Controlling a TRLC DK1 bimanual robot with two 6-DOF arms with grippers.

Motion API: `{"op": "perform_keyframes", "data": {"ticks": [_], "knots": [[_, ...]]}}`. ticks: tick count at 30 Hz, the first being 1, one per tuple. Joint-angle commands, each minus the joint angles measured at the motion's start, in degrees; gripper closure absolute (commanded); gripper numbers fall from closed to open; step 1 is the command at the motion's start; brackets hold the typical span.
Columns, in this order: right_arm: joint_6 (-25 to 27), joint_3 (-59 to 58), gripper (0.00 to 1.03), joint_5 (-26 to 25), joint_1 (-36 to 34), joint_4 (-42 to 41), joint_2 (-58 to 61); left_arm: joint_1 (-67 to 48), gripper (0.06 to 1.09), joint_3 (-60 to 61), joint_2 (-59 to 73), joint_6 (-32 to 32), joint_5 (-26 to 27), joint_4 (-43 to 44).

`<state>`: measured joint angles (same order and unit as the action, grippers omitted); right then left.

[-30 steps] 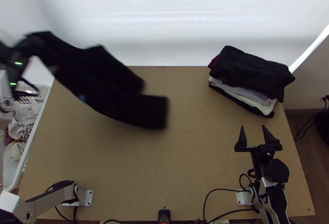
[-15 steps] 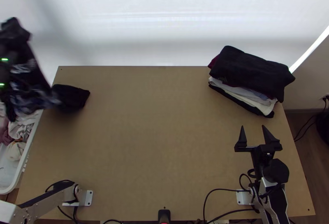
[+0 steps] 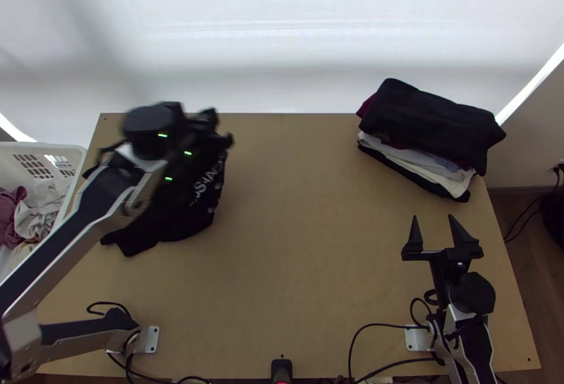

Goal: Fold the t-shirt

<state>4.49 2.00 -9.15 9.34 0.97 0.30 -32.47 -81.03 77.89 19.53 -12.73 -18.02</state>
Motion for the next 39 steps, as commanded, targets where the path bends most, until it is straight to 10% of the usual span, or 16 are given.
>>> {"op": "perform_keyframes", "data": {"ticks": [1, 32, 36, 39], "knots": [[-0.8, -0.7, 0.04, 0.2, 0.1, -0.8, -0.4, -2.9, 1.05, 1.0, 4.6, 1.6, -0.2, 2.2], [-0.9, -0.7, 0.04, 0.2, 0.2, -0.8, -0.4, -22.8, 1.02, -47.4, 52.3, 6.1, -0.7, 7.0], [-1.1, -0.7, 0.04, 0.3, 0.5, -0.8, -0.4, -24.1, 0.21, -48.7, 53.2, 5.2, -0.7, 10.7], [-3.5, -0.7, 0.04, 0.3, 1.5, -0.8, -0.5, -23.7, 0.1, -48.5, 51.9, 4.4, -0.7, 11.3]]}}
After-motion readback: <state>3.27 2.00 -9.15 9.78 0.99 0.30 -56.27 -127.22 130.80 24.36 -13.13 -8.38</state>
